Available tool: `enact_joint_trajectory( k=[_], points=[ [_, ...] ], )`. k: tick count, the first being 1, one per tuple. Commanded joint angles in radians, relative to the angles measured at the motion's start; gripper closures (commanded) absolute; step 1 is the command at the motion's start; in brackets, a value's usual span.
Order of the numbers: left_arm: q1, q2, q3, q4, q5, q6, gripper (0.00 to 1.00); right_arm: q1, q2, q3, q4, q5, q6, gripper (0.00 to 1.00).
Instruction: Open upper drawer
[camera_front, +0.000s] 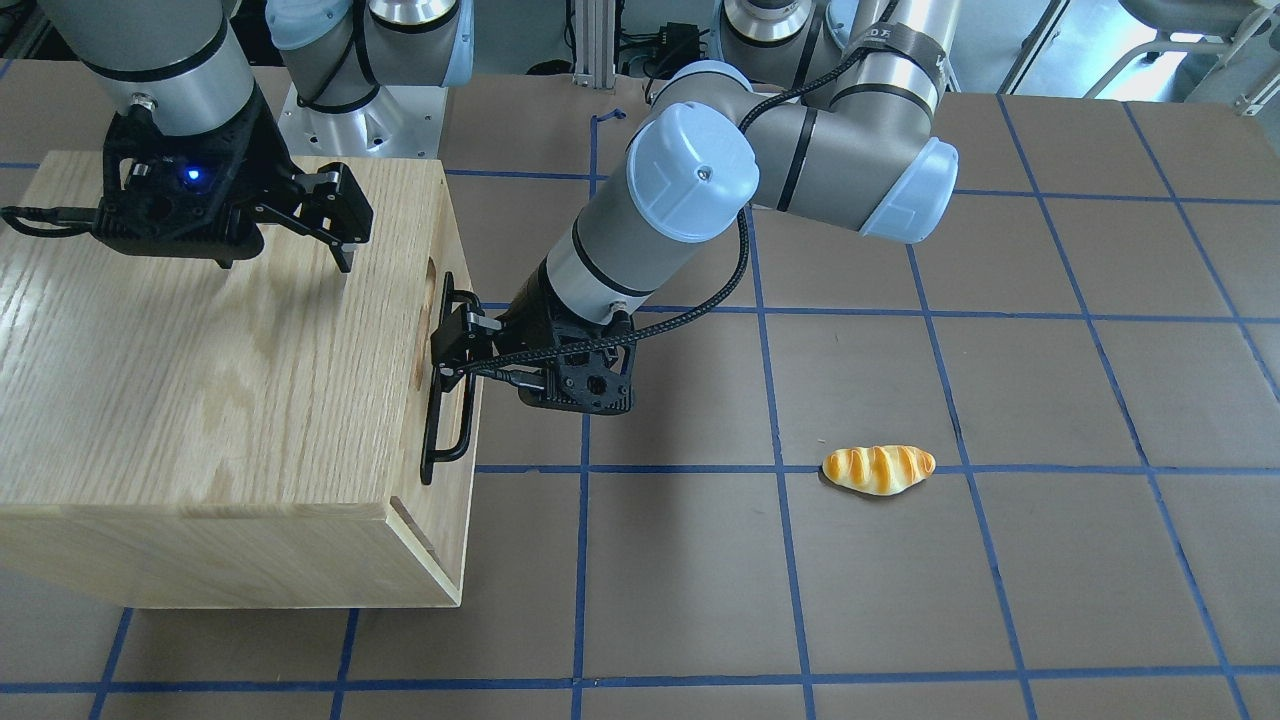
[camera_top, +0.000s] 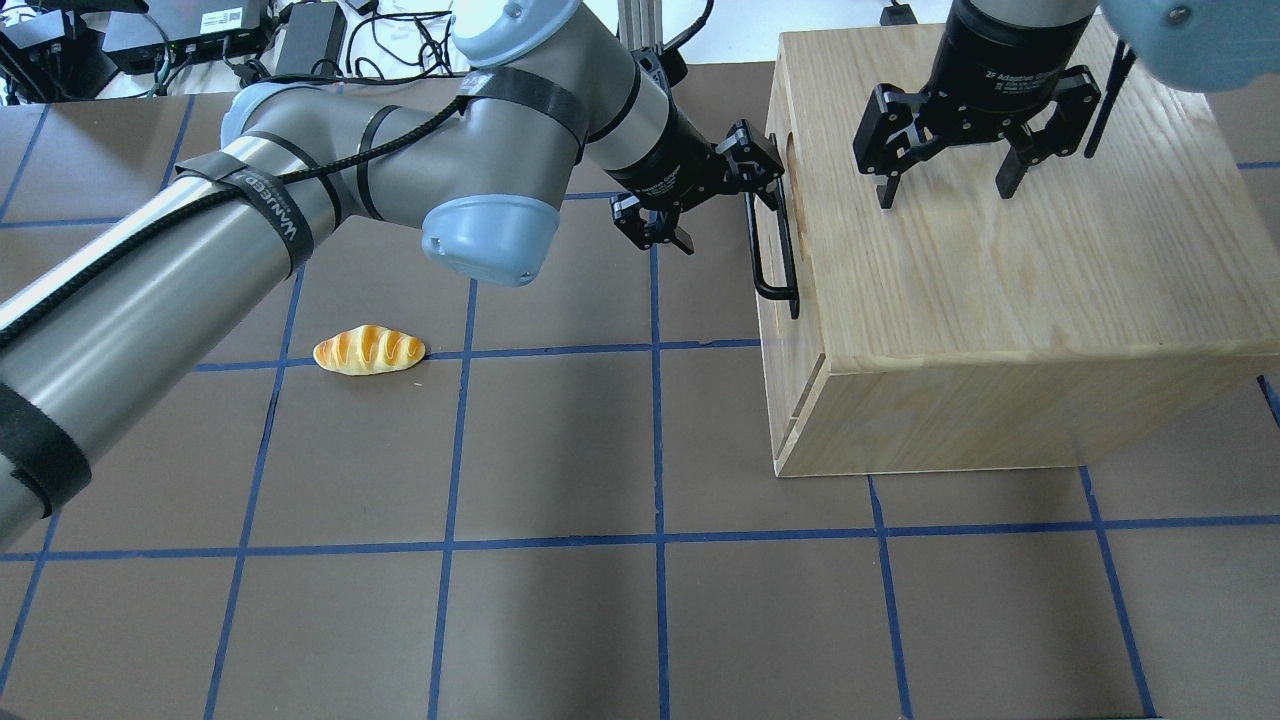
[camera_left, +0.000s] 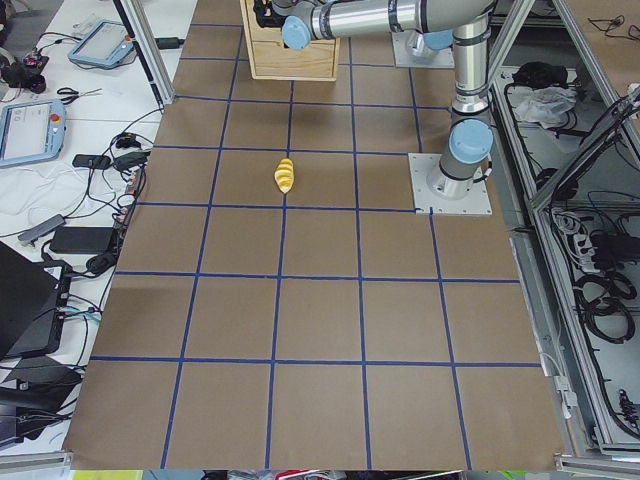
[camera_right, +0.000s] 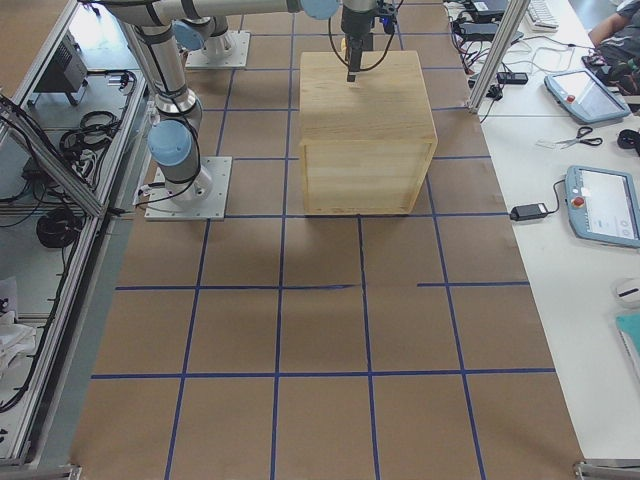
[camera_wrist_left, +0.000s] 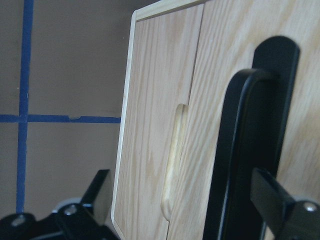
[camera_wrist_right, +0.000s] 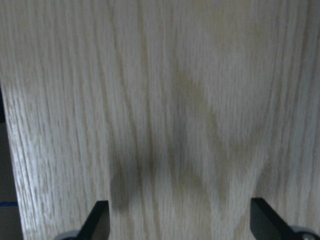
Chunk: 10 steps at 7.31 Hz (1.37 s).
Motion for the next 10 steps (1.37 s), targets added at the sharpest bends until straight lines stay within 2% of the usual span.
enact_joint_trajectory(
  k=[1, 6, 7, 8, 10],
  points=[
    [0.0, -0.001, -0.006, -0.001, 0.008, 0.009, 0.0, 0.0, 0.0, -0.001, 0.0, 0.0, -0.001, 0.0],
    [0.0, 0.008, -0.009, -0.018, 0.09, 0.081, 0.0, 0.0, 0.0, -0.001, 0.0, 0.0, 0.0, 0.0],
    [0.0, 0.02, -0.011, -0.037, 0.092, 0.098, 0.0, 0.0, 0.0, 0.0, 0.0, 0.0, 0.0, 0.0],
    [0.0, 0.02, -0.011, -0.06, 0.145, 0.136, 0.0, -0.001, 0.0, -0.001, 0.0, 0.0, 0.0, 0.0],
    [0.0, 0.034, -0.02, -0.083, 0.158, 0.164, 0.0, 0.0, 0.0, 0.0, 0.0, 0.0, 0.0, 0.0]
  ],
)
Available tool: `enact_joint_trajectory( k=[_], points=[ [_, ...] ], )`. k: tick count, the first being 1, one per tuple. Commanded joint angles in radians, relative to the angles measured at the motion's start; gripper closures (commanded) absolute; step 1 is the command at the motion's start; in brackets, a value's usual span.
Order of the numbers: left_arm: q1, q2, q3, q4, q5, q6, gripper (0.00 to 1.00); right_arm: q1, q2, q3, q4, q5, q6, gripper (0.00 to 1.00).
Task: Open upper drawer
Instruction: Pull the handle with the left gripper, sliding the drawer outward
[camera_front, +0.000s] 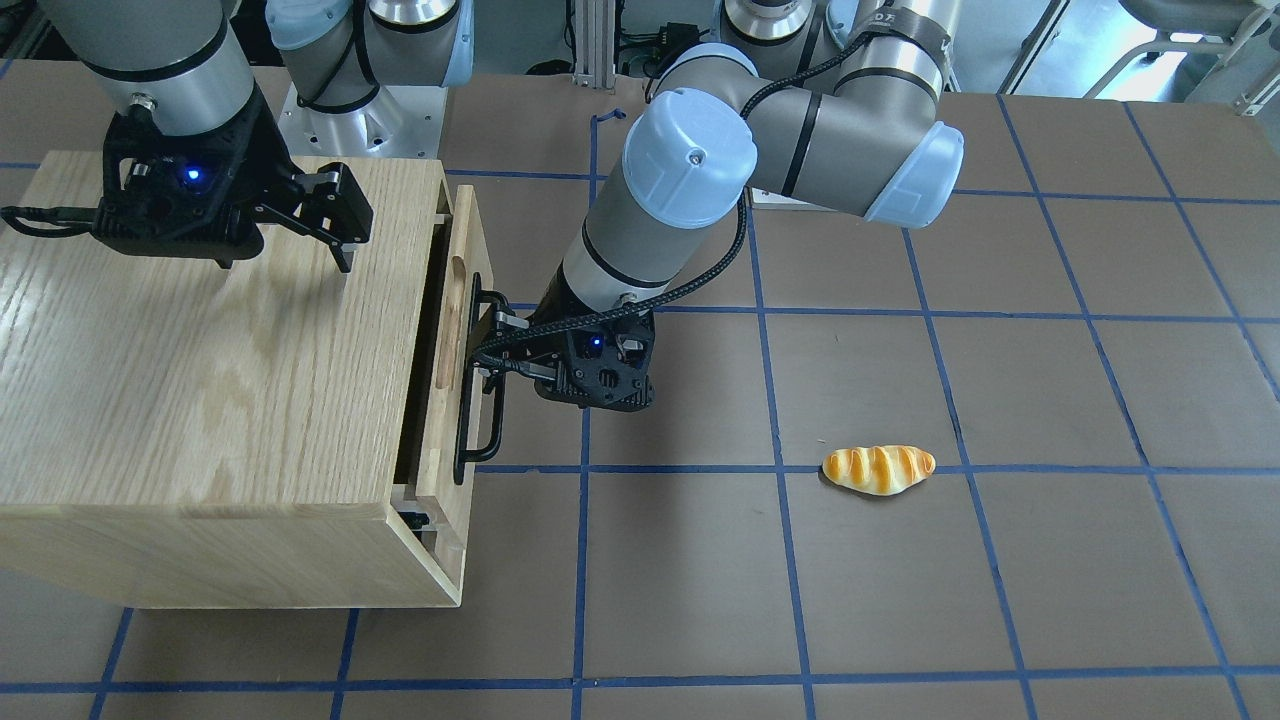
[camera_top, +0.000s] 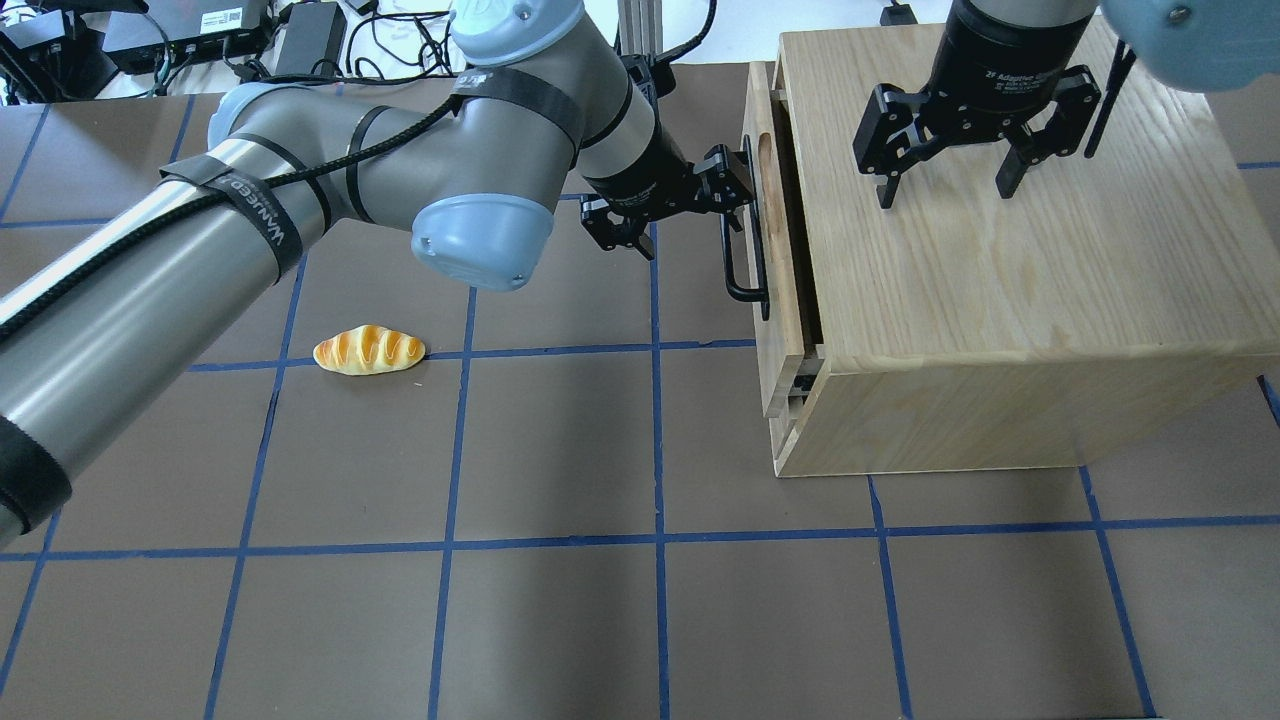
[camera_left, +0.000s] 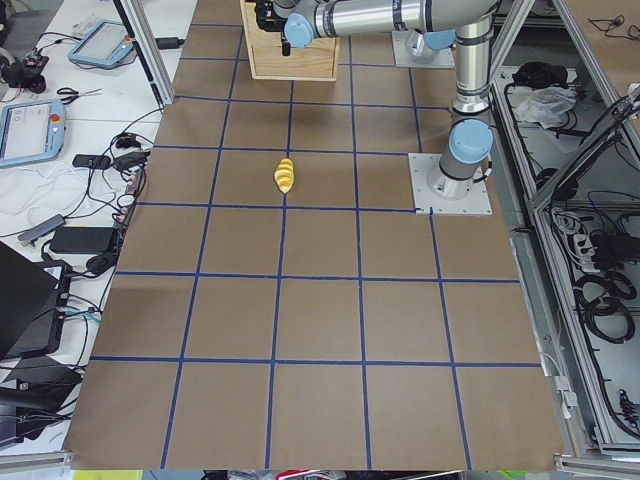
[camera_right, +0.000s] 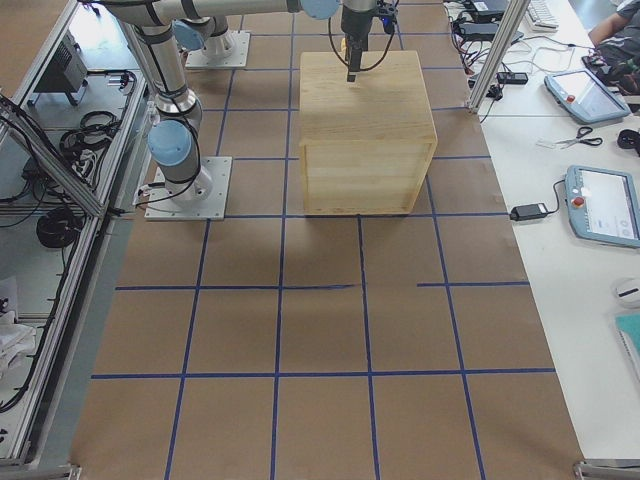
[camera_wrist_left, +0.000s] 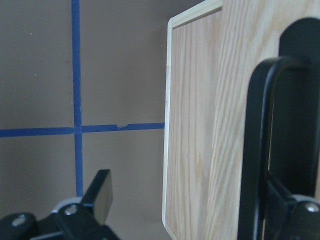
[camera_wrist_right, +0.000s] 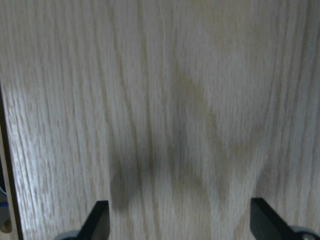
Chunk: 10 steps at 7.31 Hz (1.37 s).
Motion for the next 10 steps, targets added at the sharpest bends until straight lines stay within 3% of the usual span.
enact_joint_trajectory(
  k=[1, 10],
  points=[
    [0.002, 0.011, -0.017, -0.018, 0.041, 0.063, 0.0, 0.0, 0.0, -0.001, 0.0, 0.0, -0.002, 0.0],
    [0.098, 0.085, -0.026, -0.166, 0.04, 0.187, 0.0, 0.0, 0.0, -0.001, 0.0, 0.0, 0.0, 0.0]
  ],
)
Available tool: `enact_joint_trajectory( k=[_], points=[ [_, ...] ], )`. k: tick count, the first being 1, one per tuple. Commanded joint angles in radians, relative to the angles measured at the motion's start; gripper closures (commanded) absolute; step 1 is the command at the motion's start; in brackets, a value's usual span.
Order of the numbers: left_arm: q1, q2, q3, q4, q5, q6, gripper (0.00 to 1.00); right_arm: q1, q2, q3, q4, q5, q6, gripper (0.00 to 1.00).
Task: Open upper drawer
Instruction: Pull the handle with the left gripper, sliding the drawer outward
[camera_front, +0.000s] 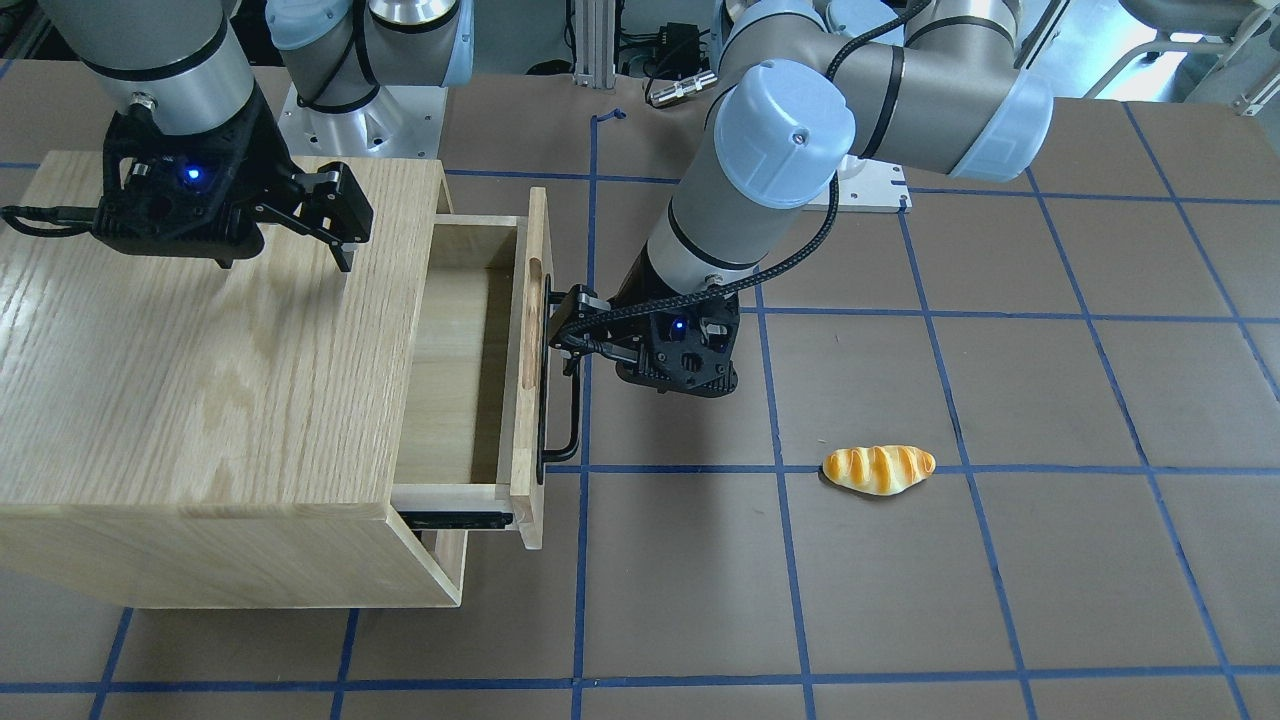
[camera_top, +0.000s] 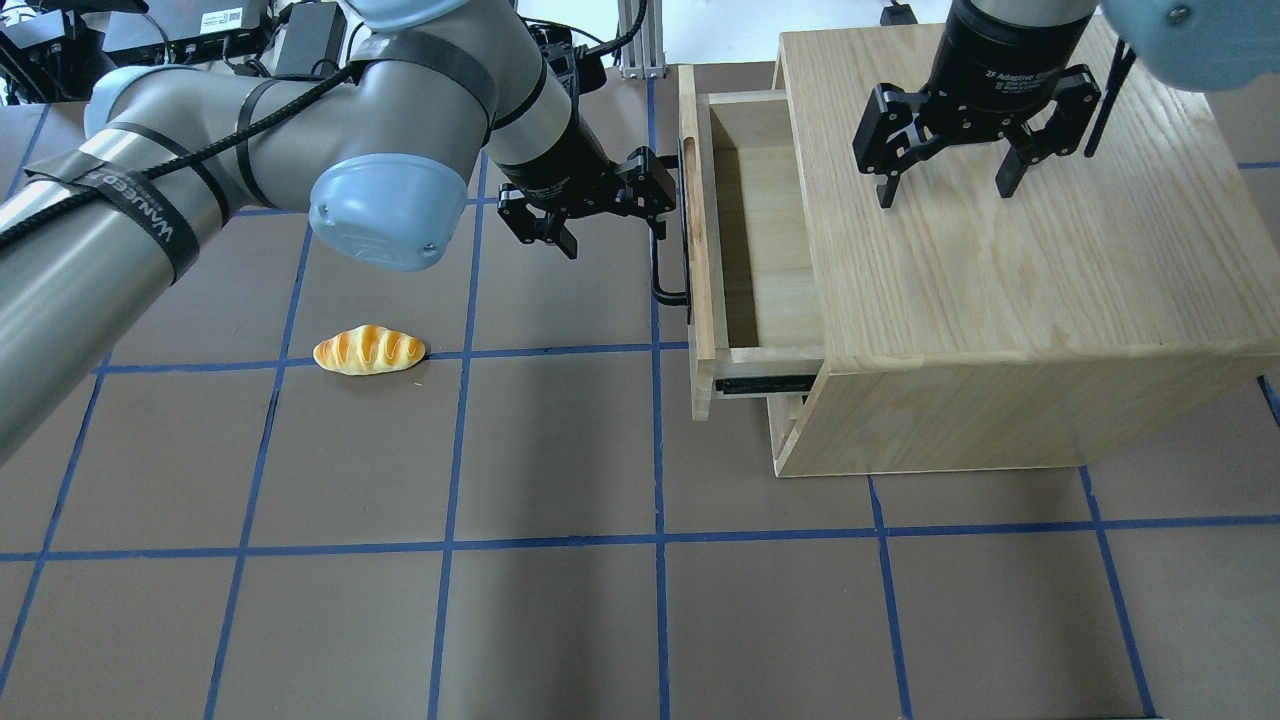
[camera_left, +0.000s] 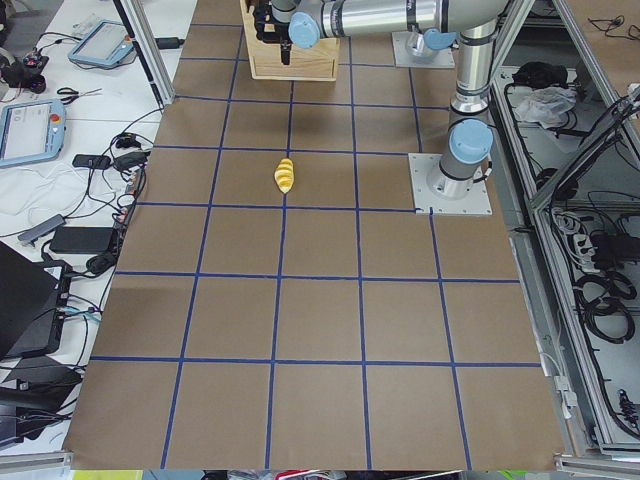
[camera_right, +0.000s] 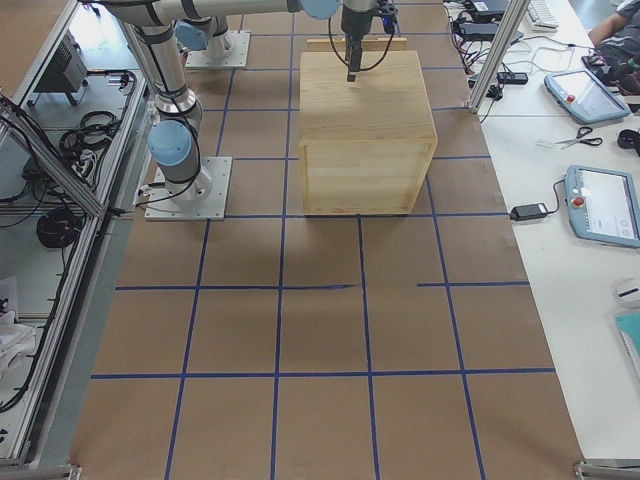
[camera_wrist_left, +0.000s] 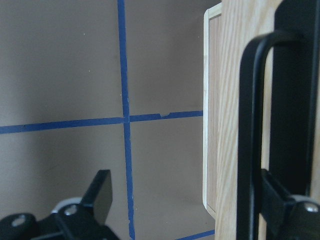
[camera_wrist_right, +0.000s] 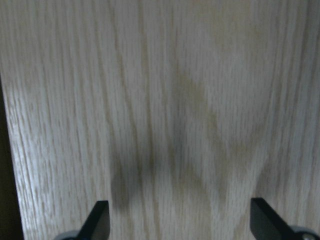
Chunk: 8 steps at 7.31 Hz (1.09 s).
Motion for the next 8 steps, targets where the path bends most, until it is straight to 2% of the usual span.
enact_joint_trajectory(
  k=[1, 8],
  points=[
    [0.007, 0.007, -0.011, -0.011, 0.003, 0.015, 0.0, -0.002, 0.0, 0.0, 0.0, 0.0, 0.001, 0.0],
    [0.078, 0.021, -0.016, -0.042, -0.005, 0.068, 0.0, 0.0, 0.0, 0.0, 0.0, 0.0, 0.001, 0.0]
  ],
)
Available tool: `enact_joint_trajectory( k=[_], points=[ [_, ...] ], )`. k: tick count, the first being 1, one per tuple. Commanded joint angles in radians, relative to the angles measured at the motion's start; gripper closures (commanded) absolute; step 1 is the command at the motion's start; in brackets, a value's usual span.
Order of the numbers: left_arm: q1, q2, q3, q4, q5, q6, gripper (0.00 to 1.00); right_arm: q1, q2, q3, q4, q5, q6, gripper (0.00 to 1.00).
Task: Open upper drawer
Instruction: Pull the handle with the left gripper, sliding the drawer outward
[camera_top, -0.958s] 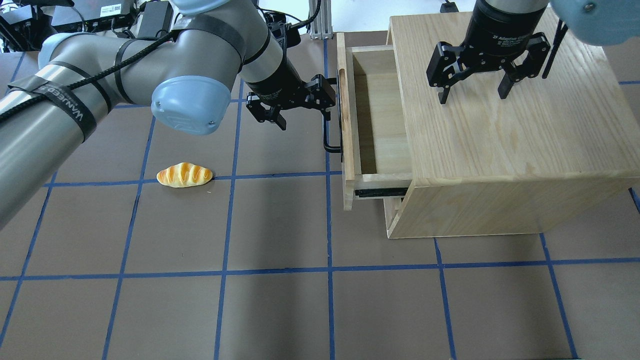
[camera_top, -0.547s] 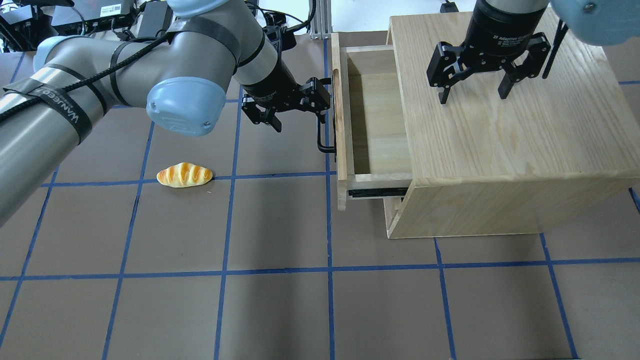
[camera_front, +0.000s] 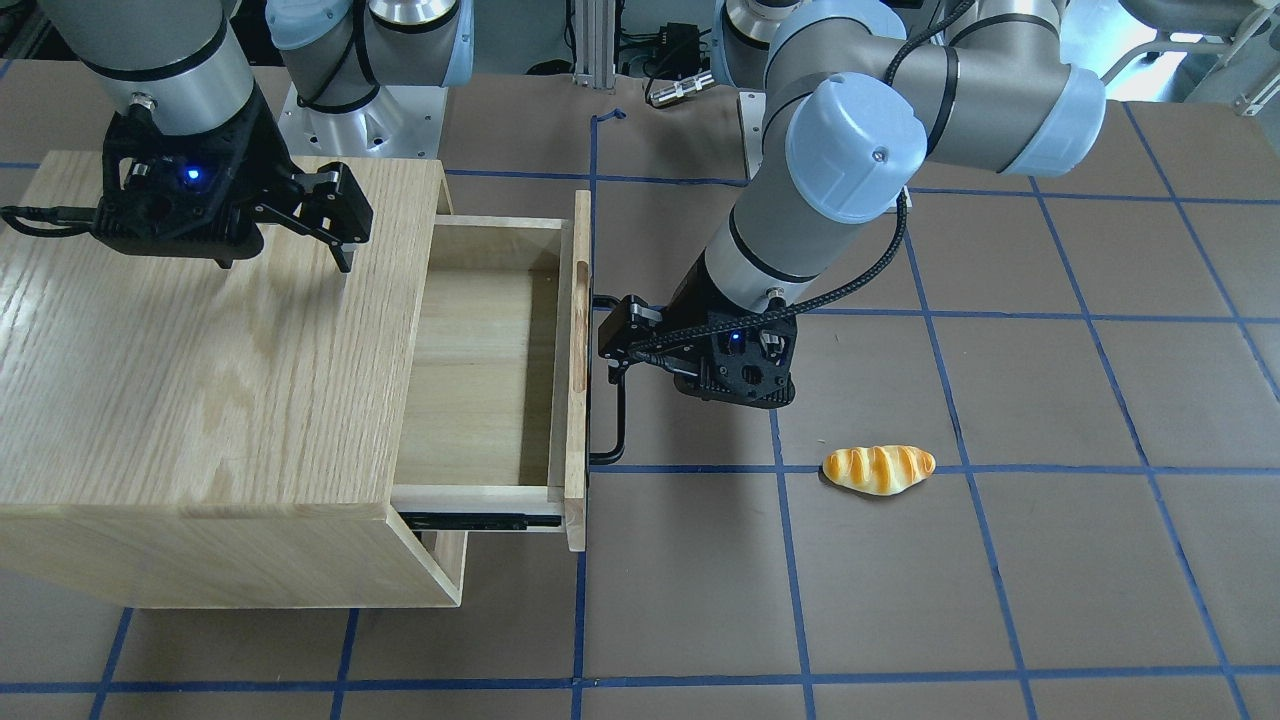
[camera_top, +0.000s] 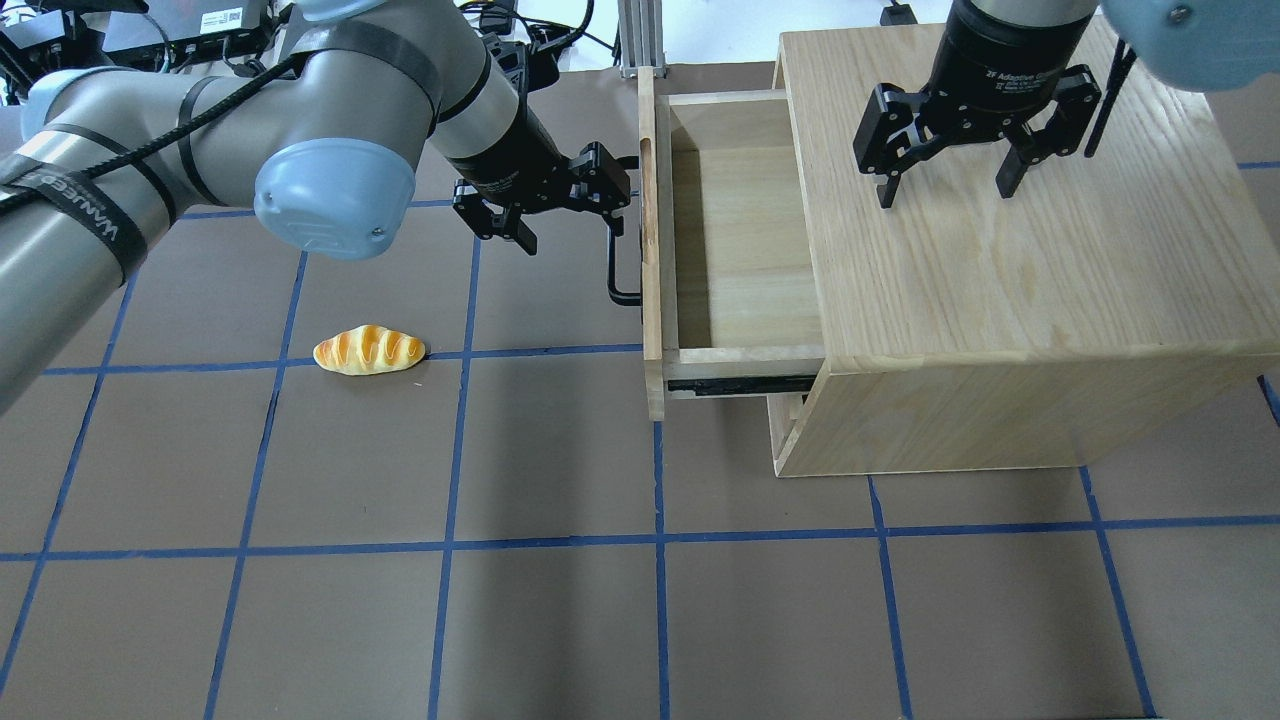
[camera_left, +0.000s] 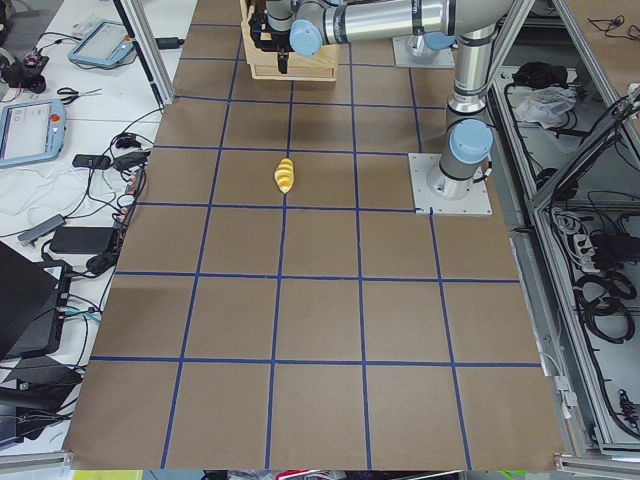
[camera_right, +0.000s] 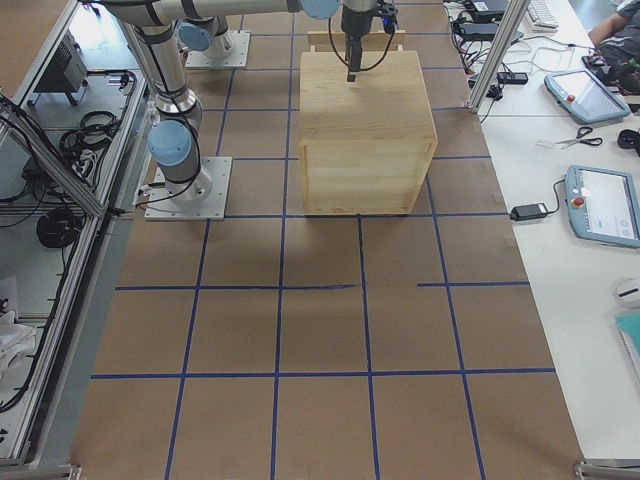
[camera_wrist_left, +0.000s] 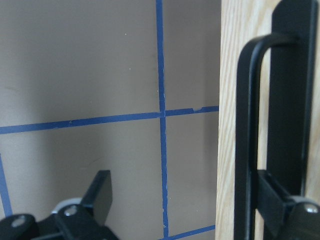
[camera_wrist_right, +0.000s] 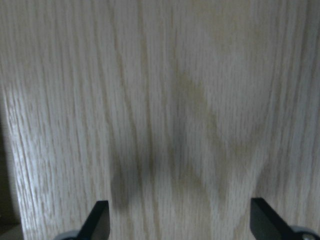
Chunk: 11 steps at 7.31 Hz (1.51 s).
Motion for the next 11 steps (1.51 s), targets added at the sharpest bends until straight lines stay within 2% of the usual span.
enact_joint_trajectory(
  k=[1, 11],
  points=[
    [0.013, 0.002, 0.0, -0.017, 0.002, 0.011, 0.0, 0.0, 0.0, 0.0, 0.0, 0.0, 0.001, 0.0],
    [0.085, 0.023, 0.0, -0.087, 0.014, 0.066, 0.0, 0.0, 0.0, 0.0, 0.0, 0.0, 0.0, 0.0]
  ],
)
